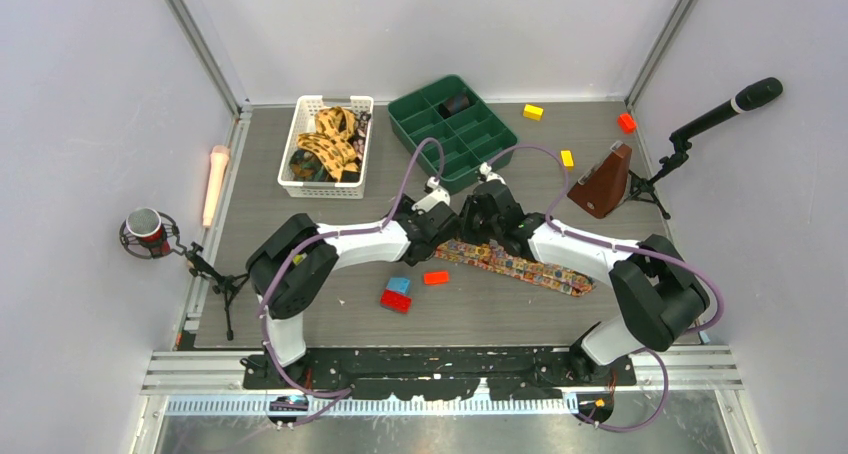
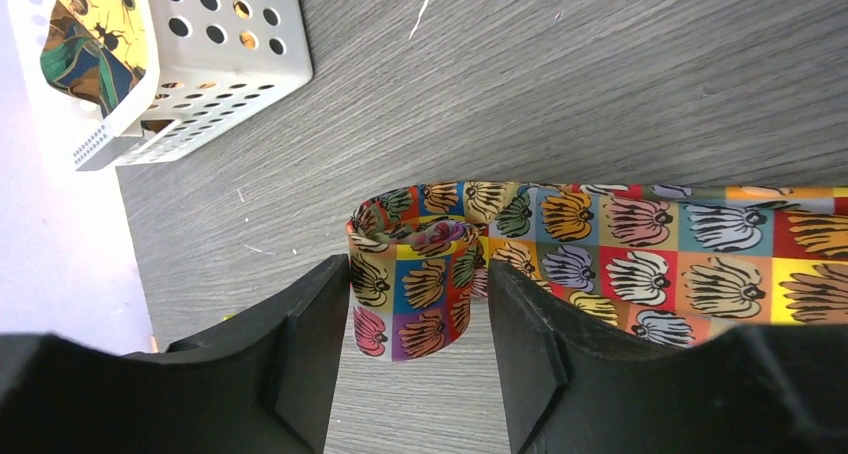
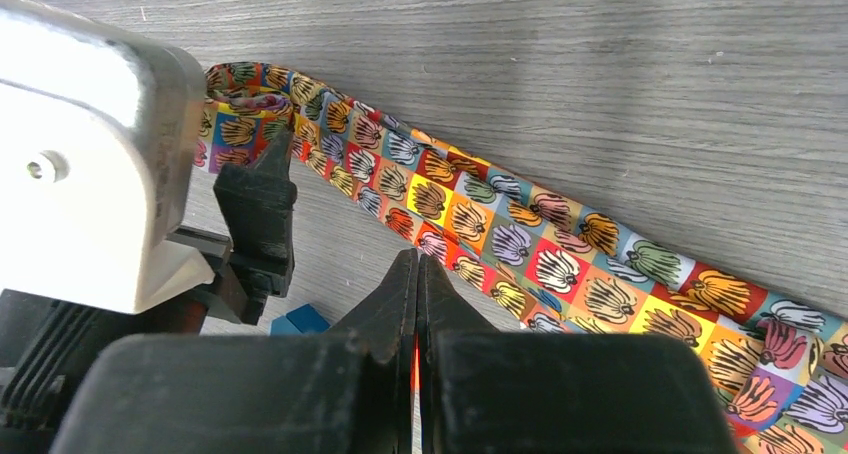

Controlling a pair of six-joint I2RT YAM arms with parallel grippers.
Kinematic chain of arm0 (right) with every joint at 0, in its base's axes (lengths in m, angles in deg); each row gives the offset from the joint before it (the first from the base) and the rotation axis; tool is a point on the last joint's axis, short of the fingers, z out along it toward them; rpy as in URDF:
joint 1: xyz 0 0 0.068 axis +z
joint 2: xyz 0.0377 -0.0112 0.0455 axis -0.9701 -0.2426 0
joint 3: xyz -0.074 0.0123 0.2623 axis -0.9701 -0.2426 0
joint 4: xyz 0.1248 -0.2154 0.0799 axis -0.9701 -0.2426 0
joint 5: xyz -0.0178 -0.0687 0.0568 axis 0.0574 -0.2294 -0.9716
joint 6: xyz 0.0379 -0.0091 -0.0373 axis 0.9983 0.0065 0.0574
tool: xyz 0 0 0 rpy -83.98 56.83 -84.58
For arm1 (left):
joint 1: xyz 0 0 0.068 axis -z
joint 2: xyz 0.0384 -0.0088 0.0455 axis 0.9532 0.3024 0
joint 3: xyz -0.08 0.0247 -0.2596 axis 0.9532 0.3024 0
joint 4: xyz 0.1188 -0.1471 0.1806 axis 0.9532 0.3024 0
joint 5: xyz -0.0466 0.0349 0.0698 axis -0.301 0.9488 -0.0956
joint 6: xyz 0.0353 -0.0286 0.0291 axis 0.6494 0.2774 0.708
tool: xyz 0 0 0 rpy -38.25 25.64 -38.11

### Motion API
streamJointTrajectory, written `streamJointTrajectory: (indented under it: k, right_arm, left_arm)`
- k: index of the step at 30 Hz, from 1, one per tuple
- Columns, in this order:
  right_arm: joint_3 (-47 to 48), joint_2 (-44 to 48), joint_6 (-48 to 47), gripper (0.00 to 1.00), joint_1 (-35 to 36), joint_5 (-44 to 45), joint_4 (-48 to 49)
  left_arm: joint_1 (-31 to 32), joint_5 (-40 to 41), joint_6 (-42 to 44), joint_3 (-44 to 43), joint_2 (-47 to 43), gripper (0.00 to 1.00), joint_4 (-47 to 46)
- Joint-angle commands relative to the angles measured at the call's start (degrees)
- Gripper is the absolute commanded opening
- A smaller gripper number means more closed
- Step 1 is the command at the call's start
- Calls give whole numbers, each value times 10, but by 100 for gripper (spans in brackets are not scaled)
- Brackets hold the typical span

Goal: Roll the ties
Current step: Roll the tie at the center of the board.

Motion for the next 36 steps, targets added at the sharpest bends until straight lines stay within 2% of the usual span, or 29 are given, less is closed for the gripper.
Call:
streamJointTrajectory:
  k: [1, 16, 22, 24, 27, 31, 36]
  right_arm:
    - [-3, 26, 4, 0, -4, 11, 17]
    - [-10, 28, 7, 0, -7, 9, 18]
    - [-4, 20, 6, 0, -7, 0, 27]
    - [4, 10, 7, 0, -7, -10, 32]
    - [27, -18, 10, 0, -7, -32, 45]
    - [70, -73, 29, 0, -1, -91, 77]
    - [148, -150, 48, 0, 26, -134, 98]
  left_arm:
    - [9, 22, -7, -29, 0, 55, 12]
    - [12, -17, -38, -31, -7, 54, 20]
    - [11, -30, -37, -28, -60, 54, 14]
    - [2, -68, -40, -16, -99, 54, -4]
    - [-45, -162, -61, 21, -171, 55, -43]
    - [-151, -311, -107, 110, -269, 57, -126]
    - [-291, -445, -157, 190, -324, 57, -185]
